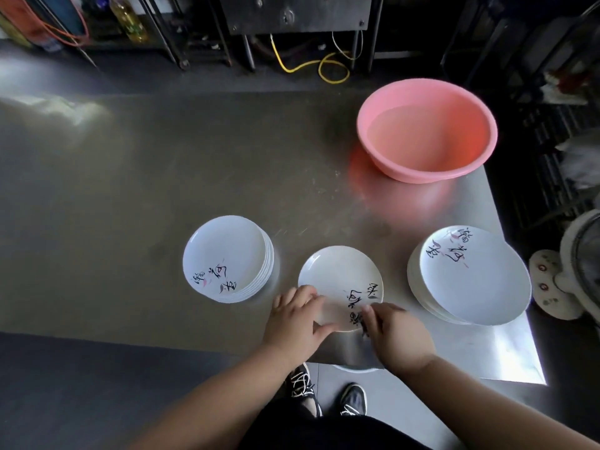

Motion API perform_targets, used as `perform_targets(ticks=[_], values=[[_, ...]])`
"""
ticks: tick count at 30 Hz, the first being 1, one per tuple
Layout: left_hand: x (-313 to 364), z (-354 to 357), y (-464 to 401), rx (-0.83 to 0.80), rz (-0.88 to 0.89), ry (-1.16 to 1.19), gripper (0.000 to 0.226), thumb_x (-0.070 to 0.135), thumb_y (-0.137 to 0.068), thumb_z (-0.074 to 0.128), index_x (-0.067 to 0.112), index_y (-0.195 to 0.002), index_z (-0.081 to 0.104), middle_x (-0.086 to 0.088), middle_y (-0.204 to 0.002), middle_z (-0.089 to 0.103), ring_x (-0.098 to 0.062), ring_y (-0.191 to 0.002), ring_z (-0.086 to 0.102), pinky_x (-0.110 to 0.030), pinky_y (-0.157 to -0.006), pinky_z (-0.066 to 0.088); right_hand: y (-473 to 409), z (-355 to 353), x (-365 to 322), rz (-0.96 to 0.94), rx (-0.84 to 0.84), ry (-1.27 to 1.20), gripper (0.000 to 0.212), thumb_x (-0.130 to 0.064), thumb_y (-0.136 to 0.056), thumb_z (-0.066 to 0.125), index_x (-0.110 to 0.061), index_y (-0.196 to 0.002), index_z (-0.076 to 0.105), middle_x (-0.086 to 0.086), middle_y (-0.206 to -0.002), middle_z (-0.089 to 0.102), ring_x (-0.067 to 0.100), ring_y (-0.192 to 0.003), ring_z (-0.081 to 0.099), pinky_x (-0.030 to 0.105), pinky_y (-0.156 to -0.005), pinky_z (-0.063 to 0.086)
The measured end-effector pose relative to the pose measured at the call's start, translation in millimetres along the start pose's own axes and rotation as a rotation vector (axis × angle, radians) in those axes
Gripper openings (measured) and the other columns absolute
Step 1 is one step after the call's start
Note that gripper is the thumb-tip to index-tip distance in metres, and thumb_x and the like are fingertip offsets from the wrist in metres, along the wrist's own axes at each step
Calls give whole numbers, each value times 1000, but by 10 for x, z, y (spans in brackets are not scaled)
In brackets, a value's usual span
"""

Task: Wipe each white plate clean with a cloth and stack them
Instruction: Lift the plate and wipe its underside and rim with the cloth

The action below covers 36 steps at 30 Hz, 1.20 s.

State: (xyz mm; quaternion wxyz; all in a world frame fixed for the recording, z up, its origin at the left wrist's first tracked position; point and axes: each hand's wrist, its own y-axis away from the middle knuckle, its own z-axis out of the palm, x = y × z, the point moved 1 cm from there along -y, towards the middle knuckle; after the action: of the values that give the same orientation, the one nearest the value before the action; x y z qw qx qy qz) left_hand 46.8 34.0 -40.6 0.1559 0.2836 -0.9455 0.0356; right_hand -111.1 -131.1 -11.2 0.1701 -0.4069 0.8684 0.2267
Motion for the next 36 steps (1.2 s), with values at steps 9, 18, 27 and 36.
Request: perform_targets(ticks=[9,18,27,36], values=[[-182,-340,-536,-441,-375,44,58,62,-96,51,17,-133,44,-2,-119,69,-28,-103,67,-38,-78,53,-625,-232,-97,274,-419,373,42,-52,-97,52,-17,-120,55,8,-113,71,30,-99,70,33,-79,48],[-170,-539,-875,-629,-503,311,79,76,-87,55,14,-134,41,-7,-97,70,-19,-59,66,-26,-50,46,-914,-417,-441,433,-594,300,93,-25,-93,78,4,-159,19,25,-148,51,40,-132,57,45,-108,49],[-179,-990,-1018,-265,-532,947,68,83,-90,18,24,-109,47,-3,-105,70,-20,-91,73,-39,-86,57,-631,-902,-641,437,290,-748,62,-78,-88,30,-20,-102,50,9,-70,68,27,-62,68,55,-75,60],[-138,-1766,-1388,-249,-275,1806,47,8,-91,67,17,-137,63,-10,-136,70,-25,-120,70,-40,-83,60,-599,-1557,-844,-37,499,-316,30,-52,-101,52,-47,-130,43,-20,-84,63,5,-76,63,29,-58,43]])
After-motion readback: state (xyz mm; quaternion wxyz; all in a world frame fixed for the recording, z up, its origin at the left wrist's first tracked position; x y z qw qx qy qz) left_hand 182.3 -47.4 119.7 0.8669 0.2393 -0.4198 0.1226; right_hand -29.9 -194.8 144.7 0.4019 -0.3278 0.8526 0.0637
